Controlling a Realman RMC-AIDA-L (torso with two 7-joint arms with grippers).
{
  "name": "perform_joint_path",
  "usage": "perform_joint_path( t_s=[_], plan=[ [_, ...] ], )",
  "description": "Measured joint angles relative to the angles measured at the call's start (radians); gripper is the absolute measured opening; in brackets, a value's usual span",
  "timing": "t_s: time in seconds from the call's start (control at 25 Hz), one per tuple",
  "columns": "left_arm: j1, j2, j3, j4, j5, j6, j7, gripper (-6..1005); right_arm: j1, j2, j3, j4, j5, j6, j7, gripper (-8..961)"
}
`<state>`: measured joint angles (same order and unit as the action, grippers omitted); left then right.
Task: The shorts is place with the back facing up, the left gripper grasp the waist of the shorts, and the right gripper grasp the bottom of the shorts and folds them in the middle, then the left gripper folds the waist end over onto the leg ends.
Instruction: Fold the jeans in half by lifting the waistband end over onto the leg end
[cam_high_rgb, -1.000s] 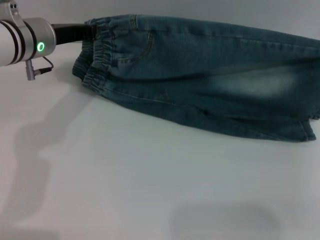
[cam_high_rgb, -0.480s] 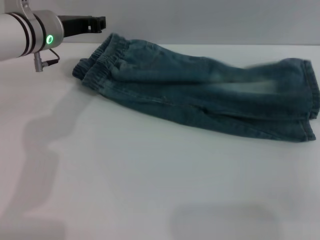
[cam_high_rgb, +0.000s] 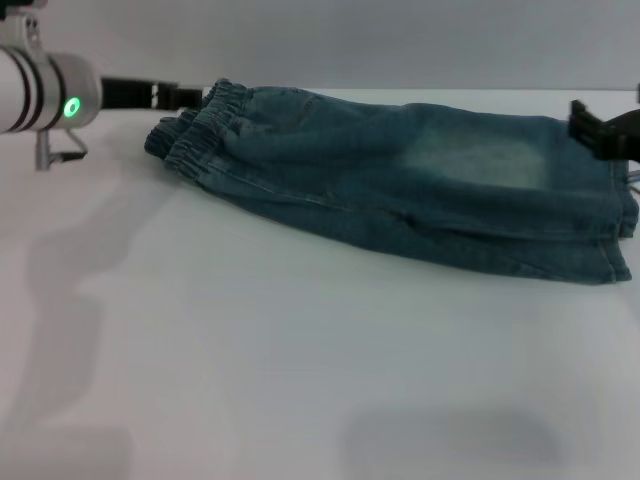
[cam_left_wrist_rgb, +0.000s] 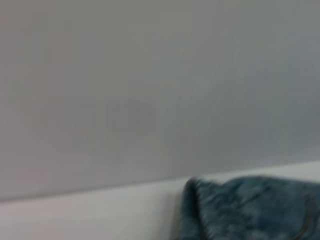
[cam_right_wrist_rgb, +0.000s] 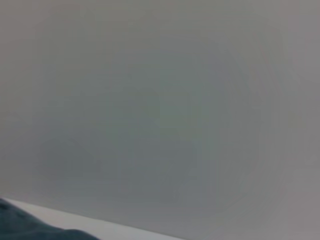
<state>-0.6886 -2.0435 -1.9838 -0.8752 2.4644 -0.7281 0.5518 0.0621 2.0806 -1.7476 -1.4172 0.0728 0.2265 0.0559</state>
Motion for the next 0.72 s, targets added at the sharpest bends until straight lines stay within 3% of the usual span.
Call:
perform_joint_path(
  t_s=[0.12, 0.24, 0.72],
  plan=[
    [0.0, 0.0, -0.019, 0.016, 0.013, -0.014, -0.002, 725, 0.002, 0.001, -0.024, -0.001, -0.001, -0.001, 0.001, 749],
    [0.004, 0.001, -0.023, 0.058, 0.015, -0.01, 0.007, 824, 0.002, 0.001, -0.067, -0.017, -0.003, -0.002, 0.002, 749],
    [-0.005, -0.012, -0.013, 0.121, 0.008, 0.077, 0.092, 843, -0.008, 0.003, -0.115, -0.065, -0.002, 0.026, 0.002, 749]
  ],
)
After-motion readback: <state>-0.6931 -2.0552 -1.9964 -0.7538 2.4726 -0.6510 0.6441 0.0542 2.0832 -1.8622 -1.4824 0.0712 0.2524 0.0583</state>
